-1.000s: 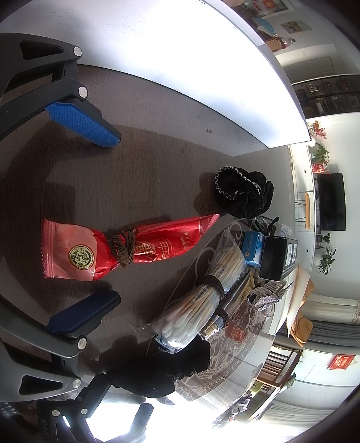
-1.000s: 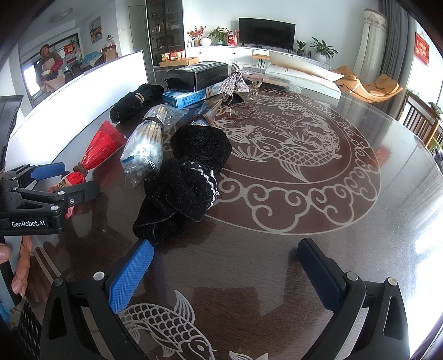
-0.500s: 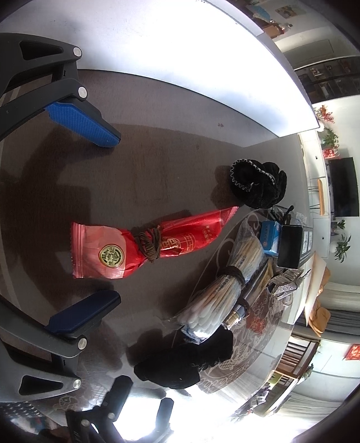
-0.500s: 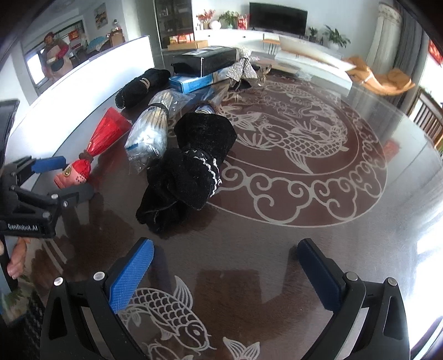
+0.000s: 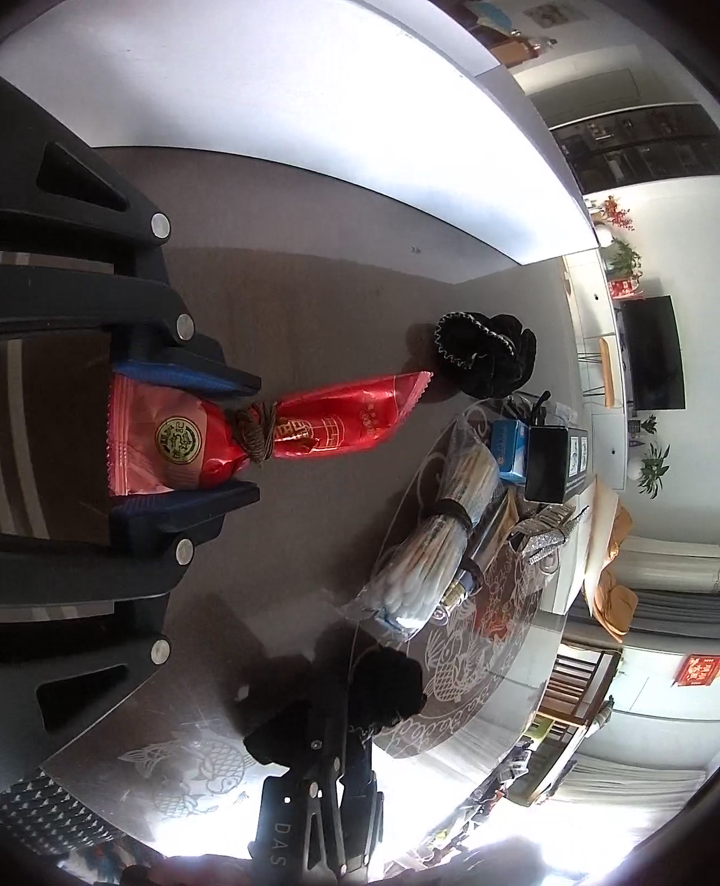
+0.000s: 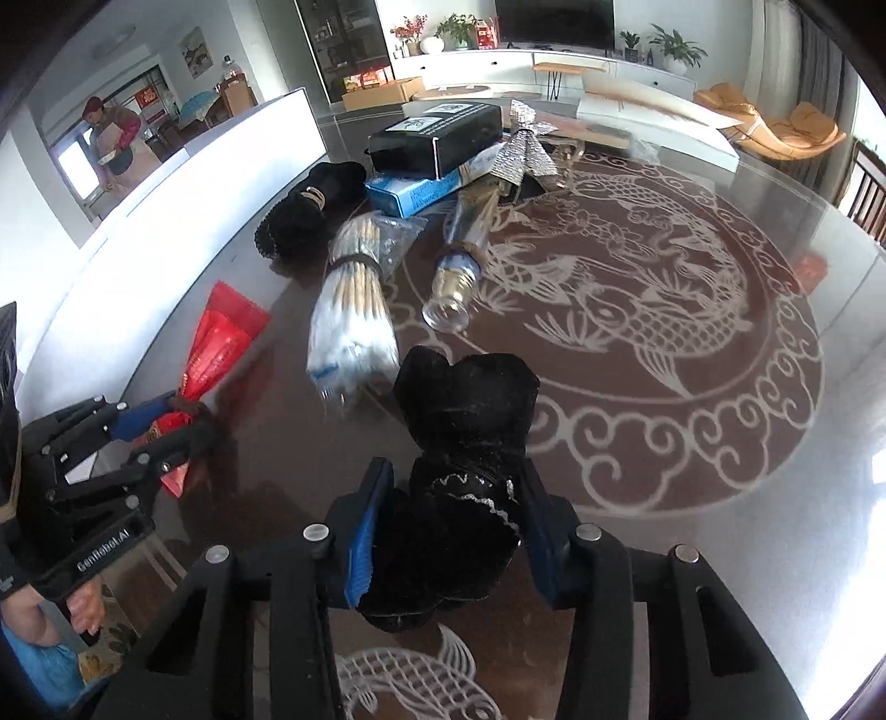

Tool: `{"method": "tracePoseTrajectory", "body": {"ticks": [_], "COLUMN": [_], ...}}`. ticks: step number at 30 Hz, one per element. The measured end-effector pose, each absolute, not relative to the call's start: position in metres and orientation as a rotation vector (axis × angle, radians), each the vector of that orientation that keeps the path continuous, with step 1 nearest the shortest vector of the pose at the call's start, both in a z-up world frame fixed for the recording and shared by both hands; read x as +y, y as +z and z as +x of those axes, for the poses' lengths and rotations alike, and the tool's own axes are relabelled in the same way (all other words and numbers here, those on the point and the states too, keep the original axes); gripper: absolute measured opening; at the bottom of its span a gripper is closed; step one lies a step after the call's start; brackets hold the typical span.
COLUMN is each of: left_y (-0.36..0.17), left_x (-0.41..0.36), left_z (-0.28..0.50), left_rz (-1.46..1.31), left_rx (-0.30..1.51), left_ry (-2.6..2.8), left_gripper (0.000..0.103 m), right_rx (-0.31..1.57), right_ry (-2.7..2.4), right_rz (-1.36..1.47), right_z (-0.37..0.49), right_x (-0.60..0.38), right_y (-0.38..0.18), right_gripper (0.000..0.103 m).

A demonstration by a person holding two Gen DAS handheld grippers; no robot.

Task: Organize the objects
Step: 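Grasp the red snack bag with the left tool while the right tool grasps the black glove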

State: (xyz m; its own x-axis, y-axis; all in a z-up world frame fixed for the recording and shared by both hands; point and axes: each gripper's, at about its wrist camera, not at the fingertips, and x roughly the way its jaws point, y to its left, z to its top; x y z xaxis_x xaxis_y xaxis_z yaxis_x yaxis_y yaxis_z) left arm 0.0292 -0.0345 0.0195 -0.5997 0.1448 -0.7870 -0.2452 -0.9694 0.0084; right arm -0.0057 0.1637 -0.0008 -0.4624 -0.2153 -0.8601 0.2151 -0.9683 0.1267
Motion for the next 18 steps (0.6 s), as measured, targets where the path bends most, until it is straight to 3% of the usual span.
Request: {"method": "tracePoseTrajectory", "body": {"ticks": [2,3,4,6,18], "left_y": [0.018,0.017,0.016,0.015,0.016], "left_x": [-0.035,-0.035,-0.034,-0.031,-0.021], "left_z": [0.033,0.031,0.029,0.022,0.016], "left_rz": [-1.272,-1.29,-1.296,-1.311,-1.346], "left_rx": [0.136,0.125,0.119,0.146,0.22], "left_ry": [2.615,2.614,2.622,2.637,2.65], "left_gripper": [0.065,0.086,0.089,0.089,0.089], "right_rx": [-0.027,-0.061,-0.08,-0.084,-0.003], "right_ry": [-2.511,-2.521,-2.524,-2.525,-2.482], "right_rz": [1.465,1.464,1.469,1.471,1.515], "right_z": [0.006,0.01,0.012,0.011,0.002], "right_x": [0.174,0.179,0.182,0.183,0.162], "right_y": [0.002,0.002,0.004,0.006,0.002], "right_gripper": [0.047,0.059,0.077,0.085,0.085]}}
